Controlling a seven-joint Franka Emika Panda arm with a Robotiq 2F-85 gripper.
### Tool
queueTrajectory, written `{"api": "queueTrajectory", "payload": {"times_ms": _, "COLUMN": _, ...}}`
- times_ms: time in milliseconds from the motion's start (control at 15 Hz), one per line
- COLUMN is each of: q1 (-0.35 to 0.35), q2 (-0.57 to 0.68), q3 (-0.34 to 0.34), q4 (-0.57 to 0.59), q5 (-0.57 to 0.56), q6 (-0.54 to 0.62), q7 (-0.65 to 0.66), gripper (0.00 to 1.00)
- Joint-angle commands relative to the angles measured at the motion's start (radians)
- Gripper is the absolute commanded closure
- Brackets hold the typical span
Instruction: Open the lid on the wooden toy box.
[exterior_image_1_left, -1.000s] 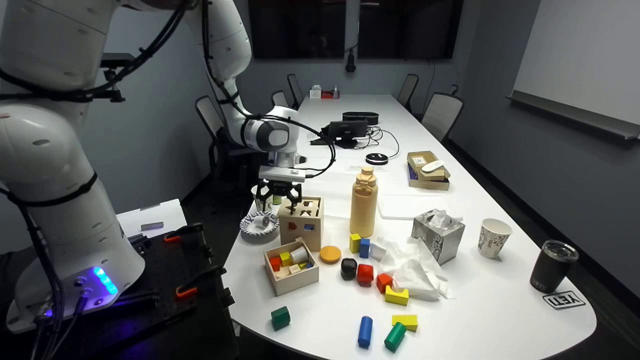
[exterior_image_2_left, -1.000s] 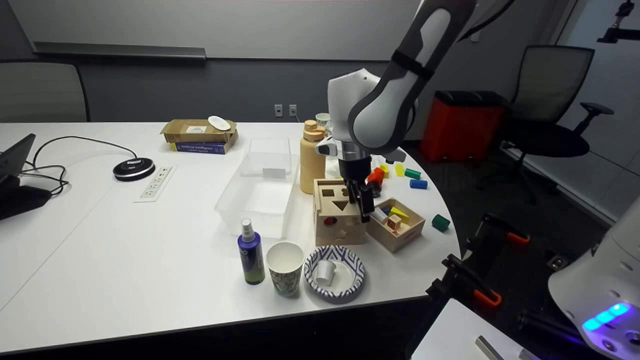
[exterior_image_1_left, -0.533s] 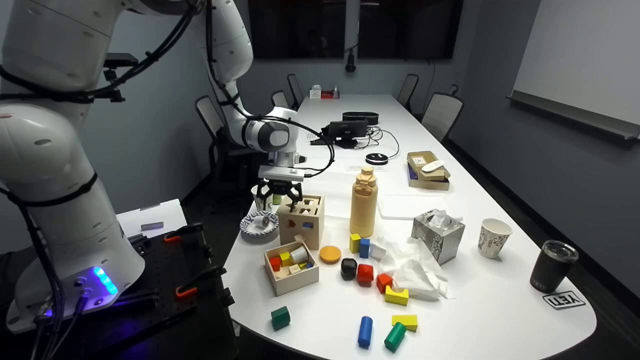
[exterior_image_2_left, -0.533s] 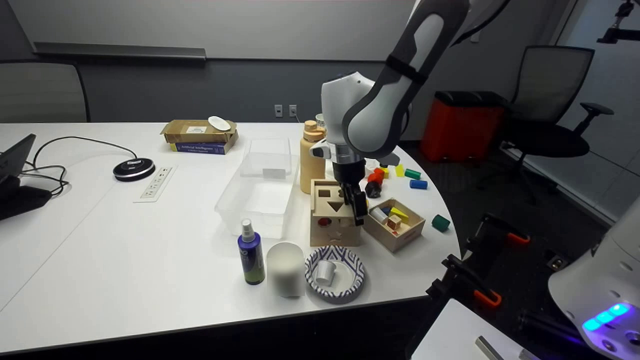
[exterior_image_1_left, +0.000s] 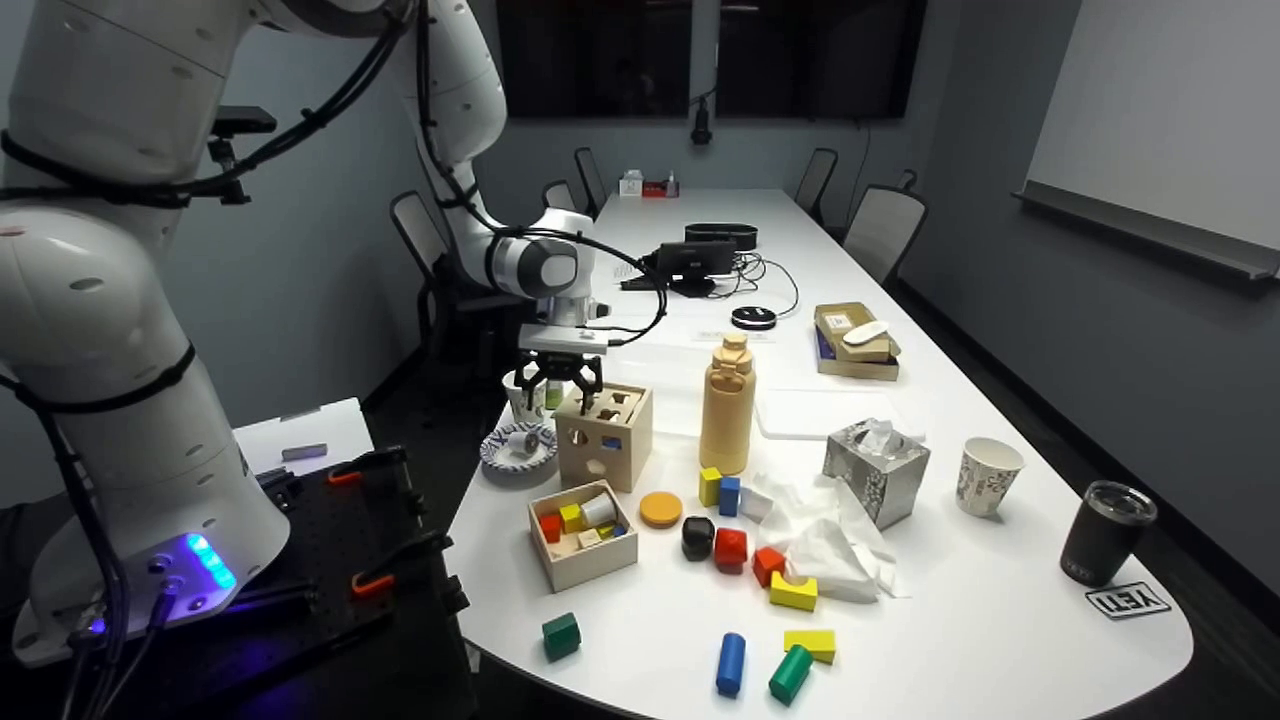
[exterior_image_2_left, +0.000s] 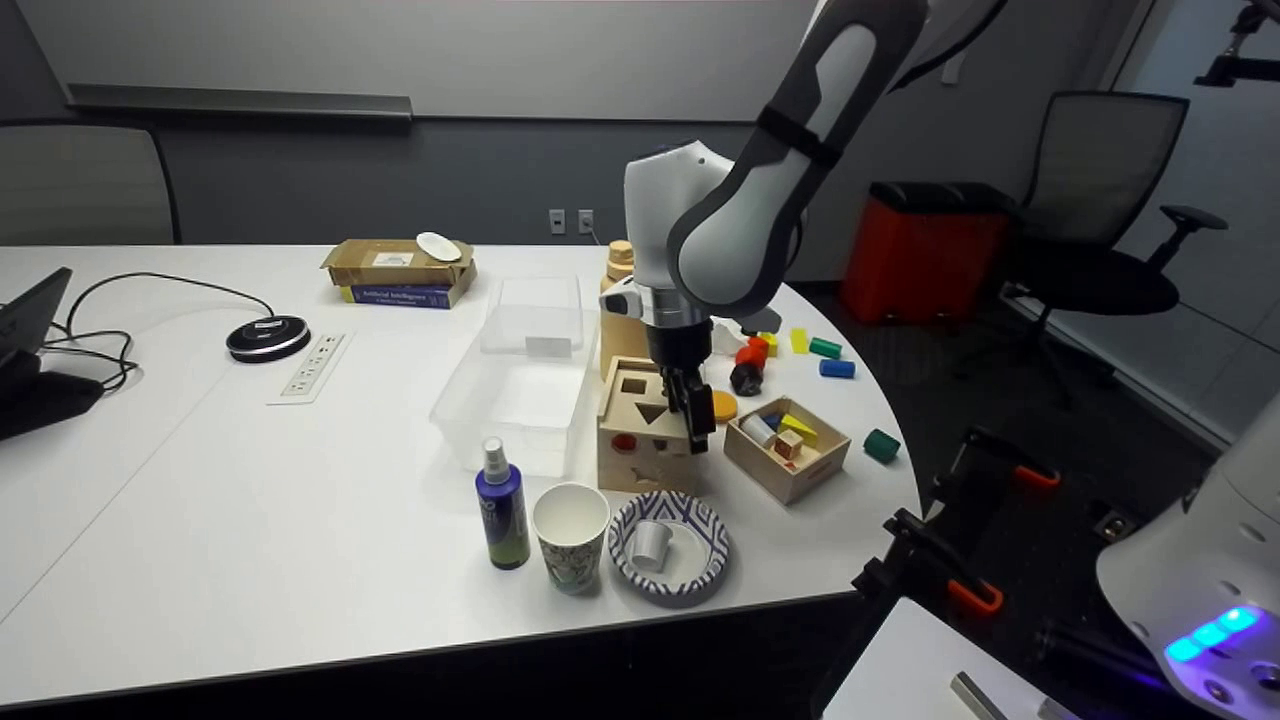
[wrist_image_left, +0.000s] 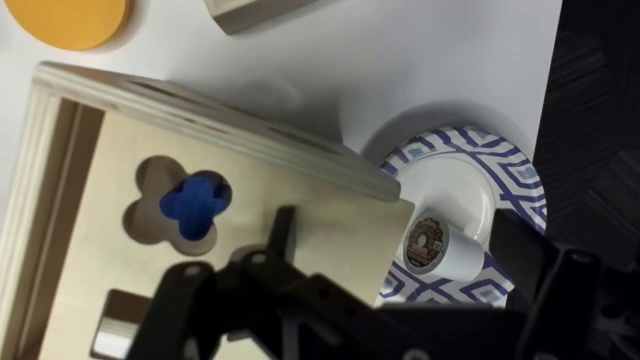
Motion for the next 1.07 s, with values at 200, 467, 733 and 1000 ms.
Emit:
{"api": "queueTrajectory", "payload": {"times_ms": 200, "q1": 0.005, "q2": 0.019, "q3": 0.02, "q4": 0.055, "q5": -0.007, "q6": -0.02, "q7": 0.019, "gripper": 0.0}}
{"api": "queueTrajectory", "payload": {"times_ms": 467, "q1": 0.001, "q2": 0.016, "q3": 0.038, "q4": 0.077, "q5": 0.004, "q6": -0.037, "q7": 0.012, "gripper": 0.0}}
{"api": "queueTrajectory", "payload": {"times_ms": 733, "q1": 0.006, "q2": 0.024, "q3": 0.028, "q4": 0.074, "q5": -0.009, "q6": -0.033, "q7": 0.019, "gripper": 0.0}}
{"api": "queueTrajectory", "payload": {"times_ms": 1000, "q1": 0.005, "q2": 0.033, "q3": 0.03, "q4": 0.066, "q5": -0.005, "q6": -0.031, "q7": 0.023, "gripper": 0.0}}
